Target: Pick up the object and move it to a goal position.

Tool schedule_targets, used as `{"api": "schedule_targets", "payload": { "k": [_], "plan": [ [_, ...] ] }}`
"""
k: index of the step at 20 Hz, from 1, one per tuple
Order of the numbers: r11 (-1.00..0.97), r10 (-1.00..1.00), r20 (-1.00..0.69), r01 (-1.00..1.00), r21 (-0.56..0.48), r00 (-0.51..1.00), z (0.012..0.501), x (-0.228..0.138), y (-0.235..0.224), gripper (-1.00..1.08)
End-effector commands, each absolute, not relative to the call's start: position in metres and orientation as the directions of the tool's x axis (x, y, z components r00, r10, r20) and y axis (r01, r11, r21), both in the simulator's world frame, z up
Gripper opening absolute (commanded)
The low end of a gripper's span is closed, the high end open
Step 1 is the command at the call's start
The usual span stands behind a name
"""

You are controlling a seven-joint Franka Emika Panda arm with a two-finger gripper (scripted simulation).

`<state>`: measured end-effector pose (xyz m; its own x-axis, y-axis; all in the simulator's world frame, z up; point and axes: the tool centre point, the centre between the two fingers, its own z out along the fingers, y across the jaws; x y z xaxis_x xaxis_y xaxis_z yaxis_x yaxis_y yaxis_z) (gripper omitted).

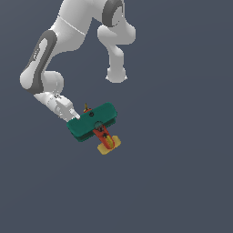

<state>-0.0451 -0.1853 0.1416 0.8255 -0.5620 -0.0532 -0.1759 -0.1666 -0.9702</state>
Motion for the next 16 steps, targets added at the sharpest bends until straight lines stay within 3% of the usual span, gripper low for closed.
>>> {"api": "schedule_targets", "payload": {
  "k": [1,2,3,16],
  "plan": [
    [-0.166,-0.563,-0.054,-0.176,-0.970,0.825,0.1404,-0.0426,-0.1814,0.28],
    [-0.166,-0.563,-0.054,-0.176,-0.970,0.825,0.1404,-0.0425,-0.1811,0.28],
    [-0.166,-0.563,-0.054,-0.176,-0.970,0.825,0.1404,-0.0425,-0.1811,-1.00],
    [-0.166,-0.563,-0.054,-0.177,-0.970,0.824,0.1415,-0.0447,-0.1826,-1.00]
  ]
}}
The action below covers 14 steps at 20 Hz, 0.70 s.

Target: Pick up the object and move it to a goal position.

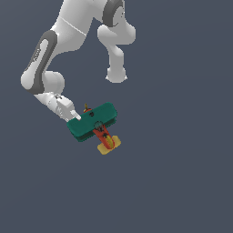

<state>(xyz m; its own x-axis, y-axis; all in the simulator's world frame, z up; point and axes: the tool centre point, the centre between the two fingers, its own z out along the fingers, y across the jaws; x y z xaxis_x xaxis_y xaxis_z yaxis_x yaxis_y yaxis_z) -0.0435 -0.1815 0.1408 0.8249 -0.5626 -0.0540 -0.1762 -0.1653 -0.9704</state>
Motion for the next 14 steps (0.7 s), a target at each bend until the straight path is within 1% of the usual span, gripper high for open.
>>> {"api": "schedule_targets", "payload": {
  "k": [1,6,14],
  "plan": [
    [-0.166,-0.563,-0.054,-0.177,-0.970,0.824,0.142,-0.046,-0.183,-1.00],
    [-0.166,-0.563,-0.054,-0.177,-0.970,0.825,0.150,-0.060,-0.189,-1.00],
    [-0.167,-0.563,-0.054,-0.178,-0.970,0.825,0.172,-0.096,-0.205,-1.00]
  ]
}}
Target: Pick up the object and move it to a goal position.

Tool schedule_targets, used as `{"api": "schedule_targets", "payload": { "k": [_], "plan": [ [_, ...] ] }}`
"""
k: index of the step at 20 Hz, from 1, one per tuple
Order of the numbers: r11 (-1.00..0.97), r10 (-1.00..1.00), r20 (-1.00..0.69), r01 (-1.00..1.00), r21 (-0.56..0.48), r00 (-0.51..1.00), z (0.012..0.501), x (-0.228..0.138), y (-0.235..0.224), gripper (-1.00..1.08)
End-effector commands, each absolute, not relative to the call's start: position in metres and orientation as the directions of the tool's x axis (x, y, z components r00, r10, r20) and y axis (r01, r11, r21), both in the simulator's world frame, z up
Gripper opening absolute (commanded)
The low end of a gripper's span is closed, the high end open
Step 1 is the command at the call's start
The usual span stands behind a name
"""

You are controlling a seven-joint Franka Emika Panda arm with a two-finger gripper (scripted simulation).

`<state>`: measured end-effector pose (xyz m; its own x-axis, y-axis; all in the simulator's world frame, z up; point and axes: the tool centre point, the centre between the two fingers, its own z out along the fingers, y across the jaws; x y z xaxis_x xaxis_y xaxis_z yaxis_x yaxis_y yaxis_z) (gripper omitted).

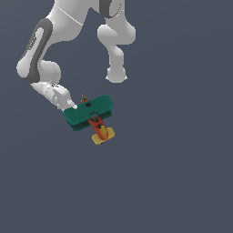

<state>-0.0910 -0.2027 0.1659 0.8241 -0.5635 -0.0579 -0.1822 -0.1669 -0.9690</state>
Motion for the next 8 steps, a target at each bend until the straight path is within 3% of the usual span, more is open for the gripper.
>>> {"api": "schedule_targets", "payload": {
  "k": [1,8],
  "plan": [
    [-0.167,-0.563,-0.054,-0.178,-0.970,0.825,0.174,-0.100,-0.207,-1.00],
    [-0.167,-0.562,-0.054,-0.177,-0.970,0.825,0.181,-0.110,-0.212,-1.00]
  ]
}}
